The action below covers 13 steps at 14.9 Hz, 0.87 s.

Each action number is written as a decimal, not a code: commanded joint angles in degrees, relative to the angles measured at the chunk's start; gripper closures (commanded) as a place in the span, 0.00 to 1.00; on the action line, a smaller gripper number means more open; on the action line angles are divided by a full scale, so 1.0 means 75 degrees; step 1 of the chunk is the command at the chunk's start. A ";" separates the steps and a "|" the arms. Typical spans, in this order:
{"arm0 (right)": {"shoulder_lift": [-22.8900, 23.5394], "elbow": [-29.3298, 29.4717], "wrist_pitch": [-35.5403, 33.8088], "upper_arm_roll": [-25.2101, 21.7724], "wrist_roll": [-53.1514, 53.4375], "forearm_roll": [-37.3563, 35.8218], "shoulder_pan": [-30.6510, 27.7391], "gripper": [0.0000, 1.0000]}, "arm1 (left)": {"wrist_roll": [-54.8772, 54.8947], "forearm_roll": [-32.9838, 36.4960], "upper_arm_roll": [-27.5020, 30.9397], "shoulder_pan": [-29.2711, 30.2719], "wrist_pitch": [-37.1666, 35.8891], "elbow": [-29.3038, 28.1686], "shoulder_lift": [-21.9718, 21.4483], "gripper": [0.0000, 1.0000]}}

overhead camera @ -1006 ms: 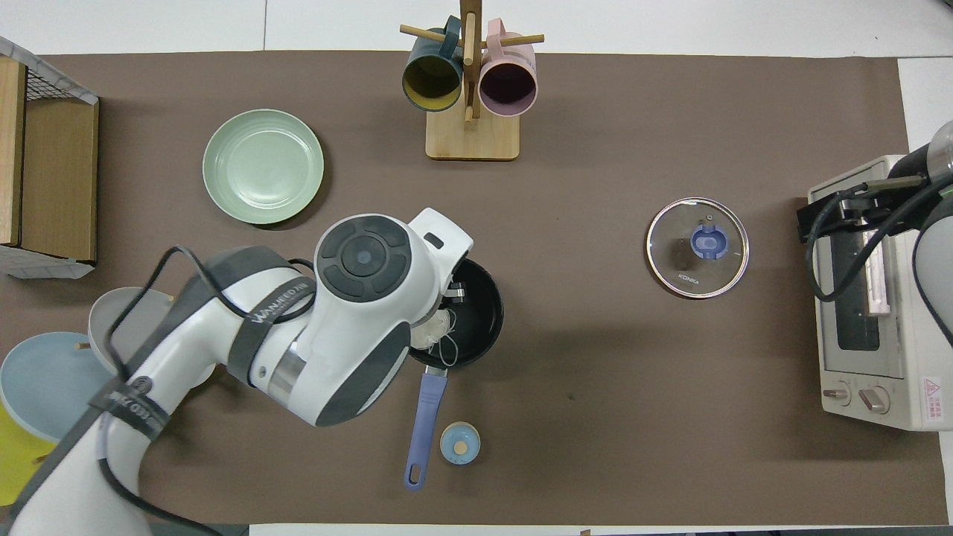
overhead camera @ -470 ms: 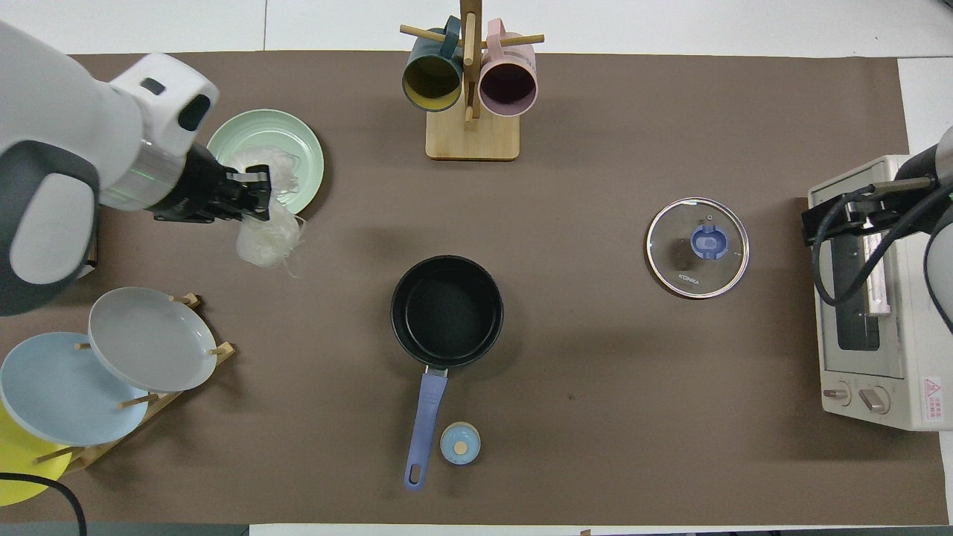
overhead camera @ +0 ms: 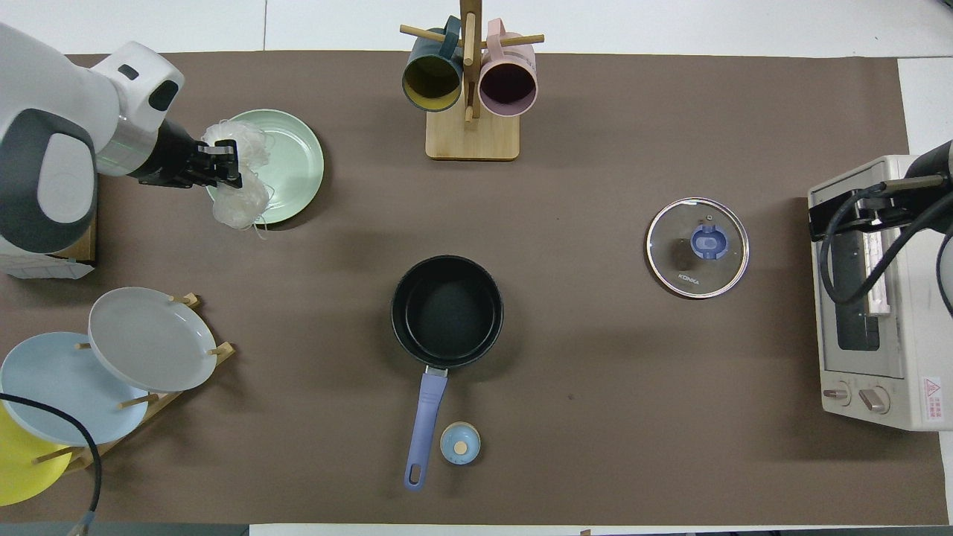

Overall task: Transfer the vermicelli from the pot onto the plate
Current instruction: 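Lower the vermicelli onto the green plate and open the left gripper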

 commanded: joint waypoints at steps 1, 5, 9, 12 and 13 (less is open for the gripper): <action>-0.0121 -0.0221 0.0083 0.0125 -0.0148 0.0170 -0.0234 0.00 | 0.0463 0.0199 -0.0051 0.0182 0.0714 -0.0186 0.0442 1.00; -0.0121 -0.0221 0.0107 0.0125 -0.0148 0.0170 -0.0316 0.00 | 0.1189 0.0199 -0.0039 0.0229 0.1288 -0.0209 0.0876 1.00; 0.0019 -0.0140 -0.0079 0.0253 -0.0160 0.0170 -0.0434 0.00 | 0.1367 0.0211 -0.0039 0.0230 0.1699 -0.0384 0.0983 1.00; 0.0032 0.0200 -0.0409 0.0243 -0.0148 0.0170 -0.0410 0.00 | 0.1414 0.0211 -0.0028 0.0241 0.1595 -0.0362 0.0913 0.00; 0.0008 0.0189 -0.0432 0.0231 -0.0159 0.0170 -0.0410 0.00 | 0.1379 0.0211 -0.0027 0.0253 0.1502 -0.0362 0.0831 0.00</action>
